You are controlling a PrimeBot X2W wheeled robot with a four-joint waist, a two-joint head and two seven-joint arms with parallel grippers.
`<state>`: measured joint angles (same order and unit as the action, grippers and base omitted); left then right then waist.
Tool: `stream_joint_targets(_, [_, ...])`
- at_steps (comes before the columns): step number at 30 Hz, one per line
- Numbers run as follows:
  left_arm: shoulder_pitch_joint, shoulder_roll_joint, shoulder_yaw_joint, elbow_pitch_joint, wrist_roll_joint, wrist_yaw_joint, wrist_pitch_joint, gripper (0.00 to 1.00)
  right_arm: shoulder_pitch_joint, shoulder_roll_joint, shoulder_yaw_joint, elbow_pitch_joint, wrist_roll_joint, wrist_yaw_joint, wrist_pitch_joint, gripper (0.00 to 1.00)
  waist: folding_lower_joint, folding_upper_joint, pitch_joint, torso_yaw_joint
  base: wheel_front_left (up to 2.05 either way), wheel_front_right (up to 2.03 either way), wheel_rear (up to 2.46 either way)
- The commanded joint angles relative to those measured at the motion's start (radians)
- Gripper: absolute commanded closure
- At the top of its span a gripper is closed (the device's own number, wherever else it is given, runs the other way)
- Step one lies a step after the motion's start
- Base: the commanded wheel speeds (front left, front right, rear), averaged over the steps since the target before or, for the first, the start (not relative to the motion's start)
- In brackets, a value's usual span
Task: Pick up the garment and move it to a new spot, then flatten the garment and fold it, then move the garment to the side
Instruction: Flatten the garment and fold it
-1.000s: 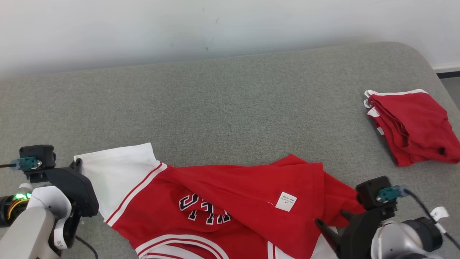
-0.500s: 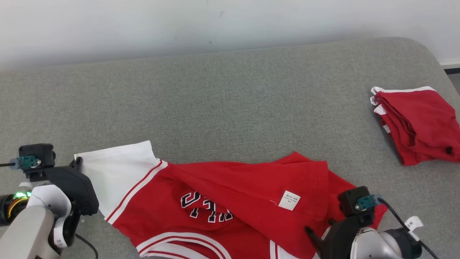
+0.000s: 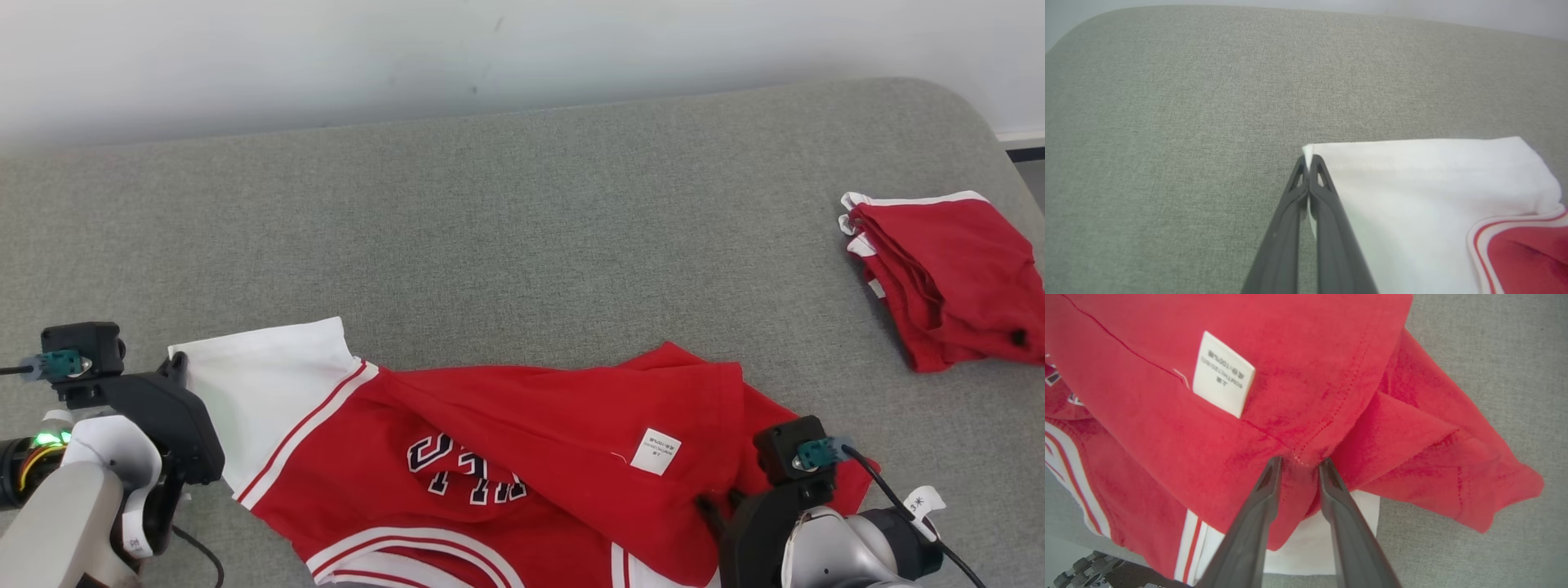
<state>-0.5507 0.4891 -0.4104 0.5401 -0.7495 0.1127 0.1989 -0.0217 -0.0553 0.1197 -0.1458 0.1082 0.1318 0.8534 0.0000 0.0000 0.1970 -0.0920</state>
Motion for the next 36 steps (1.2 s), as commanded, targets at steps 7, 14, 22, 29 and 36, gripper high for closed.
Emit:
stream_joint_targets(7, [-0.007,0.005,-0.003,0.010,-0.013,-0.006,-0.004,1.00,-0.008,0.005,-0.027,0.020,-0.018,-0.002,-0.027,0.55,0.0000,0.0000,-0.001,-0.003,0.00,0.00,0.00])
stream_joint_targets(14, [-0.012,0.009,-0.004,0.013,-0.015,-0.009,-0.010,1.00,-0.016,0.006,-0.026,0.038,-0.008,-0.002,-0.045,1.00,0.0000,0.0000,-0.001,-0.001,0.00,0.00,0.00])
stream_joint_targets(22, [-0.032,-0.010,0.083,-0.081,-0.102,-0.068,-0.097,1.00,-0.039,0.006,-0.045,-0.074,0.134,-0.002,-0.105,1.00,0.0000,0.0000,-0.022,-0.005,0.00,0.00,0.00])
stream_joint_targets(29, [-0.090,0.012,0.165,-0.264,-0.168,-0.095,-0.128,1.00,-0.224,-0.083,-0.111,-0.150,0.135,-0.002,-0.168,1.00,0.0000,0.0000,-0.010,-0.041,0.00,0.00,0.00])
stream_joint_targets(36, [-0.170,0.011,0.206,-0.385,-0.208,-0.085,-0.122,1.00,-0.456,-0.152,-0.115,-0.073,0.157,-0.002,-0.225,1.00,0.0000,0.0000,-0.017,-0.076,0.00,0.00,0.00])
